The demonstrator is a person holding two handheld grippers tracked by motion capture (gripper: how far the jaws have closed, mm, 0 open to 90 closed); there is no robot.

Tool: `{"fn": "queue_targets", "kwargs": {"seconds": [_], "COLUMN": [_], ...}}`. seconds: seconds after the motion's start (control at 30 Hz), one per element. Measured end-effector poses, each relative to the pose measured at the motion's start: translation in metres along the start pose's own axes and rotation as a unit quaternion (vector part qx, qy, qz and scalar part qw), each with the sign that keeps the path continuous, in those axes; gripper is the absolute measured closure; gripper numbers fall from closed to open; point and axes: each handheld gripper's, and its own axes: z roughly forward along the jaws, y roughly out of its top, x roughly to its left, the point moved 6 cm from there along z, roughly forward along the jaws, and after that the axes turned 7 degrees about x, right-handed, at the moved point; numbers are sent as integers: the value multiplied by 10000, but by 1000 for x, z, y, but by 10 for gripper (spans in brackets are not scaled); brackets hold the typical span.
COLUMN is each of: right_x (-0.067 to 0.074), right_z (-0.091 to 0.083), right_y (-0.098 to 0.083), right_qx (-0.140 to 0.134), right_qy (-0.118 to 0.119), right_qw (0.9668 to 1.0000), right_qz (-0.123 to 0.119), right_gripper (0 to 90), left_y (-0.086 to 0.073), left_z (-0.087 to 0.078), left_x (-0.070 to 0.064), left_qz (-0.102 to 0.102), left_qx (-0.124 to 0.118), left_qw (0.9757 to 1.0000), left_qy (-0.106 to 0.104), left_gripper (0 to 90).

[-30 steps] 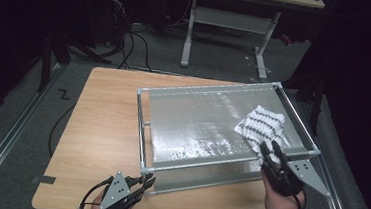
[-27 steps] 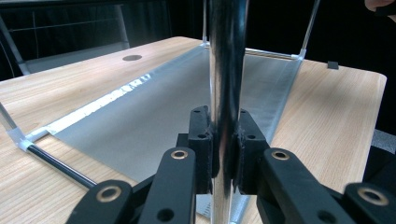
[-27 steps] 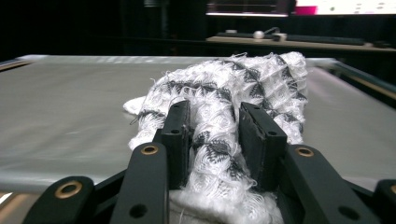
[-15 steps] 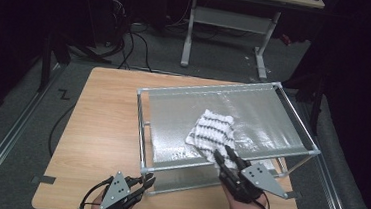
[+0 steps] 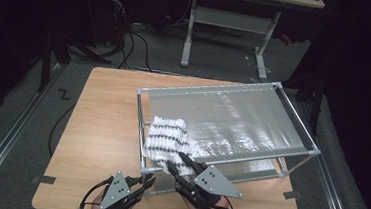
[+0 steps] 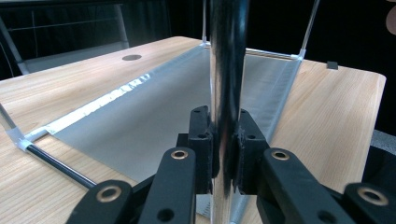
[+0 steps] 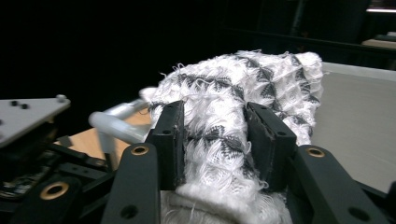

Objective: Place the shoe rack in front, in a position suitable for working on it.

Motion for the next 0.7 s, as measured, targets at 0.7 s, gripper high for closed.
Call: {"fn": "queue_targets", "kwargs": {"seconds": [0.7], "right_x": [25], "right_z": [11], "right_y": [7], "right_qx": [69], "right_qy": [471], "right_qw": [9984], "right_qz": [-299], "right_gripper": [783], "left_y": [0], "left_z": [0], "left_x": [0], "left_qz": [-1], "left_qx": [-3], "left_qw": [10000], "left_qy": [-2], "left_gripper": [802]}}
